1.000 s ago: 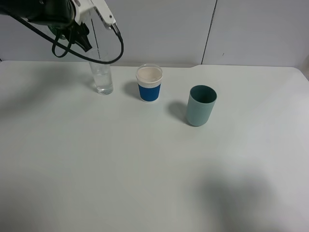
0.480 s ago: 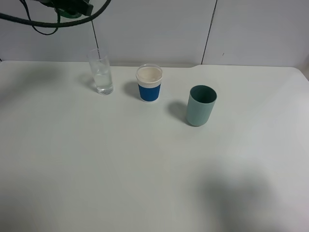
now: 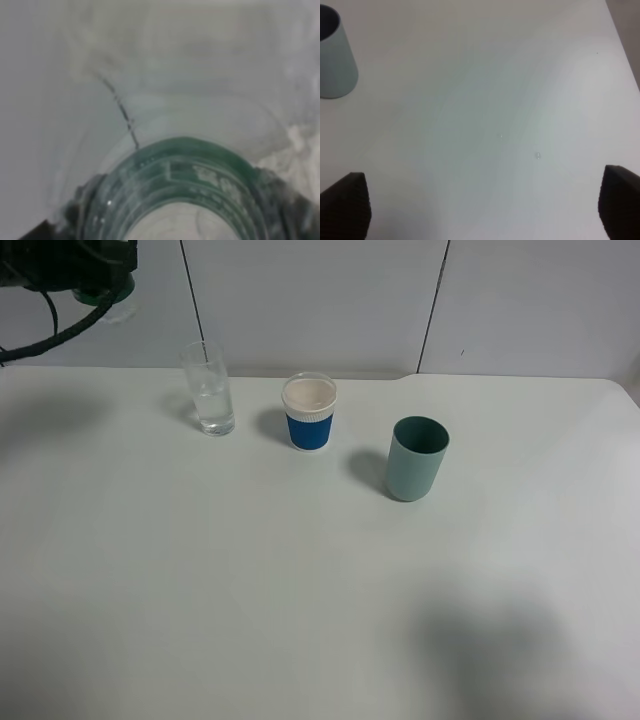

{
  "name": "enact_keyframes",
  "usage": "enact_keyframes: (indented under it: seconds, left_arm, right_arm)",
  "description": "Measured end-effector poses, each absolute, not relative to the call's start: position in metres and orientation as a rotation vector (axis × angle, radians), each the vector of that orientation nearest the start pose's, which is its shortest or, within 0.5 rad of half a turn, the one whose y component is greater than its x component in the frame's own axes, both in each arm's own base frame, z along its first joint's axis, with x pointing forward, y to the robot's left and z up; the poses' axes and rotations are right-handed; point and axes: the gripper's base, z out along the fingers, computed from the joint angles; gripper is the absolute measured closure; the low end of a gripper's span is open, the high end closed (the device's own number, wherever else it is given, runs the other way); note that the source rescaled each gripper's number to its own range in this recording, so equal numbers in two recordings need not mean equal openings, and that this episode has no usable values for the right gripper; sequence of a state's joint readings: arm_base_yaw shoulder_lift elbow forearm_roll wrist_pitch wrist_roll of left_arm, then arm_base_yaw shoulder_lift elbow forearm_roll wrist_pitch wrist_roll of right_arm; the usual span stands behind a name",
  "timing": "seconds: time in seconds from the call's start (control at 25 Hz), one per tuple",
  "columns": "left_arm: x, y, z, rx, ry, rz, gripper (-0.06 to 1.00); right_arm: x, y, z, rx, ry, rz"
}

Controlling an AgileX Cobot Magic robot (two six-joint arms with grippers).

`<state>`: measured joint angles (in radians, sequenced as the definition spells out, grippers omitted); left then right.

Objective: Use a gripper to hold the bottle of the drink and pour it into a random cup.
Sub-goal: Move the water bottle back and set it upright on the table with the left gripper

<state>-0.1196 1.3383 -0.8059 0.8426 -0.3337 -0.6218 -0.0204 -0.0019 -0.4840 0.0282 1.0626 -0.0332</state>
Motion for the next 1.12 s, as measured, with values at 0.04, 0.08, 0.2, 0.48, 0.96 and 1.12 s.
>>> enact_keyframes:
  seconds: [0.04,0.08,0.2,0.48,0.96,1.12]
  left_arm:
    - [0.286,-0.052,0.294,0.442,1.723,-0.183,0.94]
    - [0.283,-0.047,0.288,0.43,1.726,-0.197,0.94]
    - [0.275,-0.031,0.271,0.373,1.745,-0.226,0.94]
    - [0.266,-0.003,0.255,0.281,1.757,-0.219,0.94]
    - [0.259,0.019,0.199,0.172,1.908,-0.267,0.94]
    - [0.267,0.018,0.177,0.195,1.932,-0.323,0.94]
  right_arm:
    - [-0.003,0.002,0.273,-0.014,2.06,0.001]
    - [-0.003,0.002,0.273,-0.014,2.06,0.001]
    - [-0.003,0.002,0.273,-0.014,2.06,0.001]
    - [-0.003,0.002,0.273,-0.014,2.06,0.001]
    - [-0.003,0.002,0.273,-0.014,2.06,0.001]
    - [-0.003,0.002,0.273,-0.014,2.06,0.001]
